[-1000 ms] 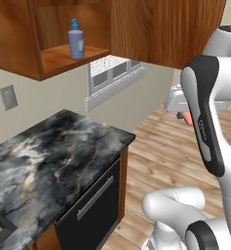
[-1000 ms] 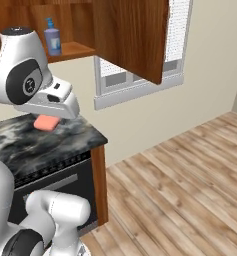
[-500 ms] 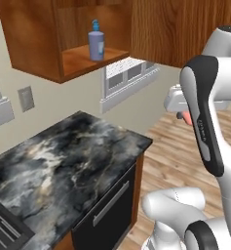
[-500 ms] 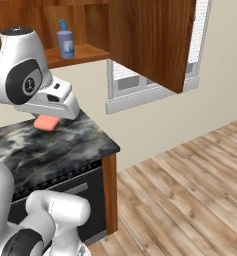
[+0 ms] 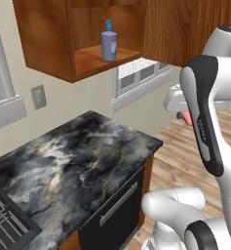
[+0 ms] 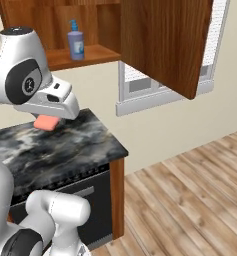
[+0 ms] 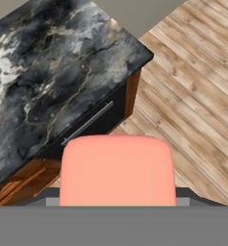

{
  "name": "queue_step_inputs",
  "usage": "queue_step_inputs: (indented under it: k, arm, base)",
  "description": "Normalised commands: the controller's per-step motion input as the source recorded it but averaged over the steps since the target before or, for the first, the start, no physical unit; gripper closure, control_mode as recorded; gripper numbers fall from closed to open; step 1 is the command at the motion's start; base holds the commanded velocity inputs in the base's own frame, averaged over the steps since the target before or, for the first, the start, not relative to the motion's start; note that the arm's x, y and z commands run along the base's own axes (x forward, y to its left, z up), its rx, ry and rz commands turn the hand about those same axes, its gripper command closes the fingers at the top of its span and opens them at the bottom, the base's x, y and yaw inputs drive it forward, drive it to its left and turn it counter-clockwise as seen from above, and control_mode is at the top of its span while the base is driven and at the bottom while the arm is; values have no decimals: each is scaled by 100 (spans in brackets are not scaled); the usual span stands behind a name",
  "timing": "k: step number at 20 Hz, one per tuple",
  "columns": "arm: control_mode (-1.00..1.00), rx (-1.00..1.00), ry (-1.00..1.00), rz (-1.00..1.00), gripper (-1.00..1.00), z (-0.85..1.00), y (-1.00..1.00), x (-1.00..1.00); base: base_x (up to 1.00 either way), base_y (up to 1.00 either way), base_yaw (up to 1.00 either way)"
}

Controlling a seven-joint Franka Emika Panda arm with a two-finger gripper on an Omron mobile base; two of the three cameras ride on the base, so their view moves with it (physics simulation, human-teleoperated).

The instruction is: Pick up the bar soap and soap dispenser from the sink, and place them back in the cabinet, and close the cabinet door.

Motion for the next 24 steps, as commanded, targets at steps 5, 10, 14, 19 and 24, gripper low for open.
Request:
queue_step_inputs:
  k: [5,10,14,19,24]
  arm:
    - [100,0,0,0,100,0,0,0]
    - [100,0,0,0,100,0,0,0]
    - [100,0,0,0,100,0,0,0]
    - [100,0,0,0,100,0,0,0]
    - [100,0,0,0,100,0,0,0]
  base:
    - [52,-20,18]
    - [44,-38,14]
    - [39,-34,11]
    - [32,-6,10]
    - [37,0,12]
